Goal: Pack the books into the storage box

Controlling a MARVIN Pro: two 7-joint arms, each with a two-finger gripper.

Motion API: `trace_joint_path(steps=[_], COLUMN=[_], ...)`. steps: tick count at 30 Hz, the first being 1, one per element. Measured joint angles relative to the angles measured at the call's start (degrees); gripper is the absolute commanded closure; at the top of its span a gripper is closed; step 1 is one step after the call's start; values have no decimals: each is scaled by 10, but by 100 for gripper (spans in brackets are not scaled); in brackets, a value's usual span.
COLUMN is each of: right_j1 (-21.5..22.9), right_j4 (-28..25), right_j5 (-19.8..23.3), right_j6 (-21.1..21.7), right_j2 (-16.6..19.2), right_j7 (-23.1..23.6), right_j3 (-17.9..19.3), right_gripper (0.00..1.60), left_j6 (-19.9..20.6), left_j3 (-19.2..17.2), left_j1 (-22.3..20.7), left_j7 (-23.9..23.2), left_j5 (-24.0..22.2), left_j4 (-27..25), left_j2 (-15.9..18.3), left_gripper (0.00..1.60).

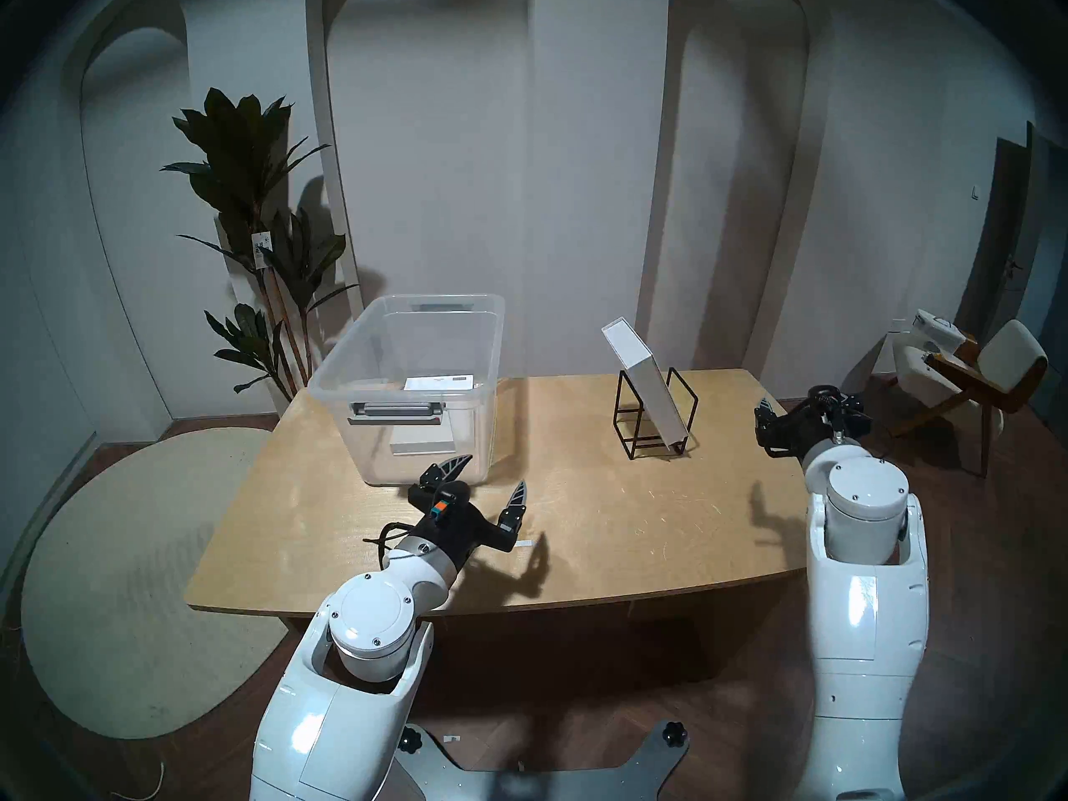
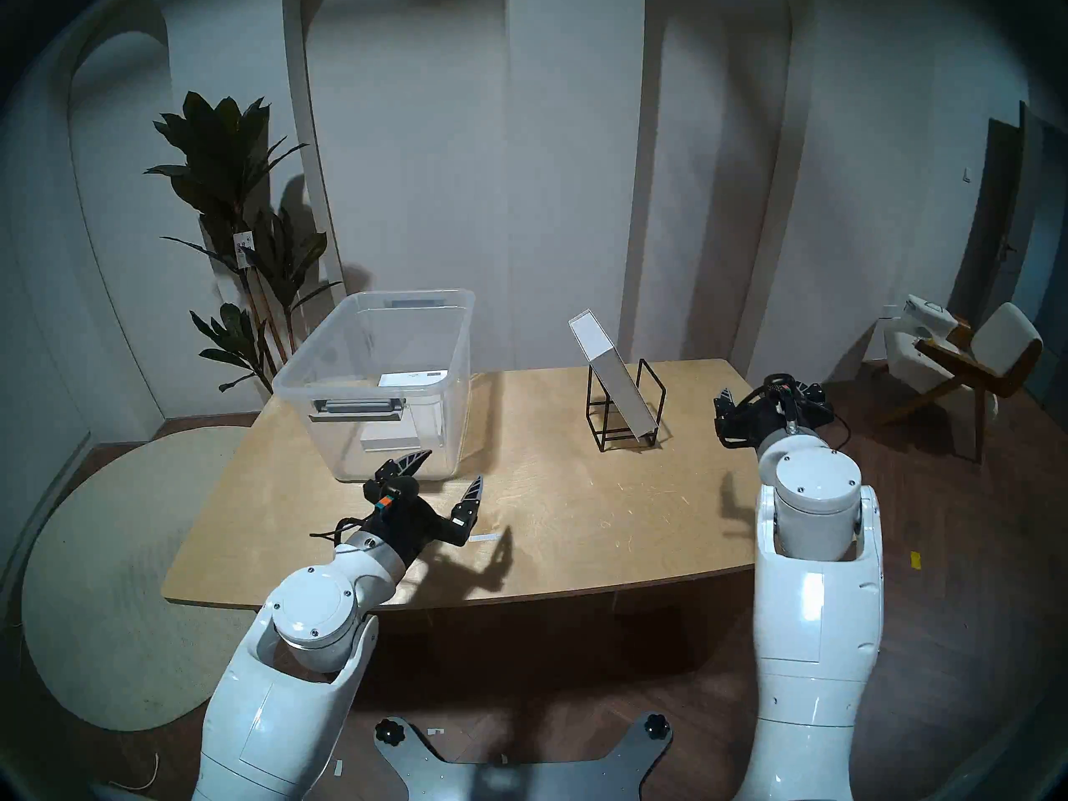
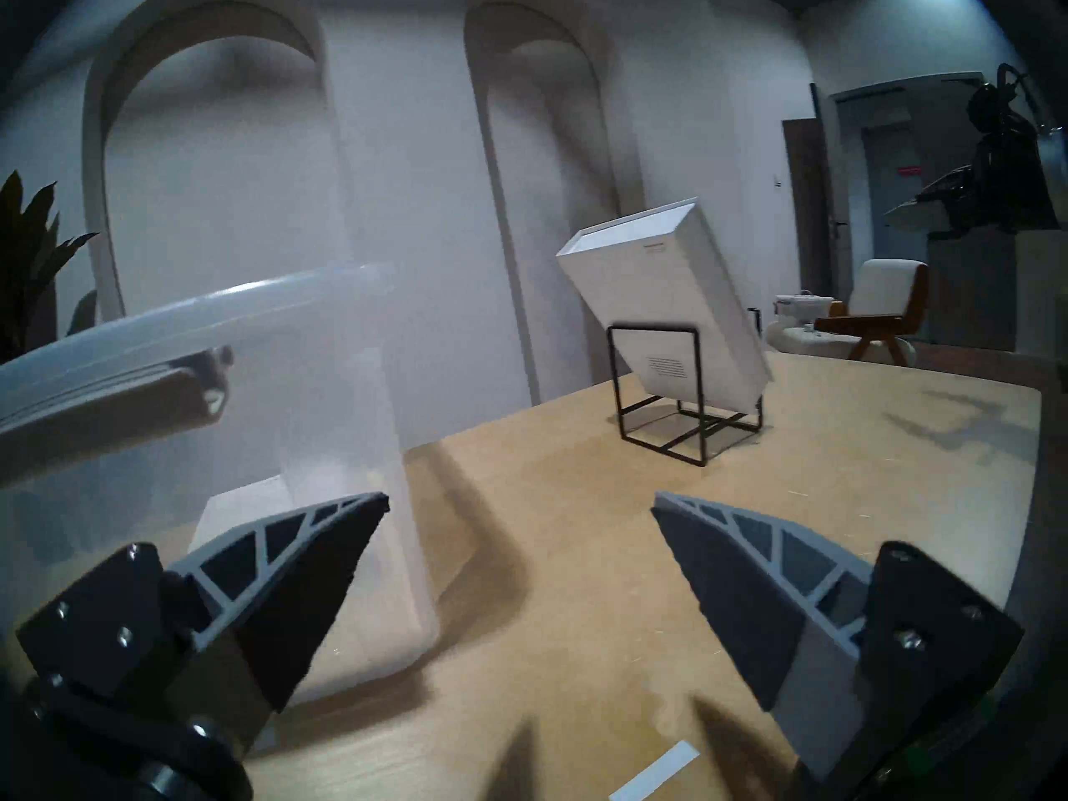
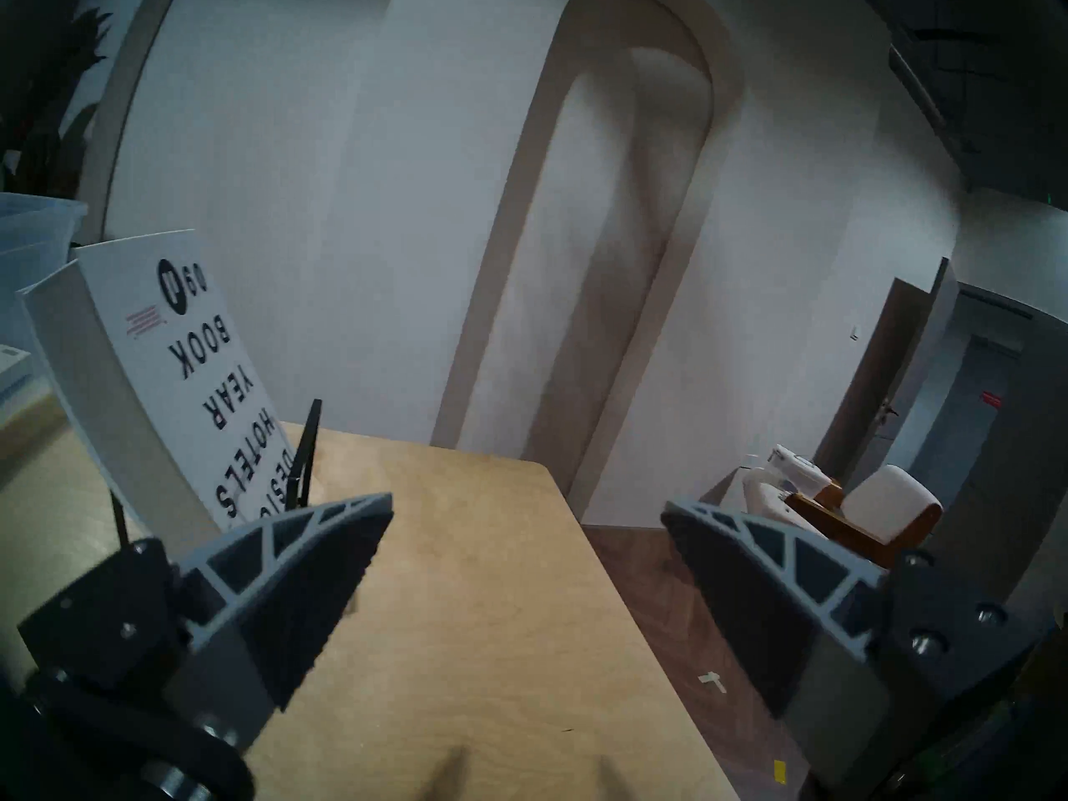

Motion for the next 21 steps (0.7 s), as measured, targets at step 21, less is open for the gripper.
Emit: trace_joint_path(steps=[21], right_j1=[-34], right_j4=[80], right_j5=[40], right_j6=[-157], right_j2=[33], right_j7=[38], right_j3=[51], right_gripper=[0], left_j6=[40], left_j3=[47], left_j1=[-110], left_j7=[-79], left_j5=[-69], left_j4=[71], left_j2=[-41], left_gripper=[0])
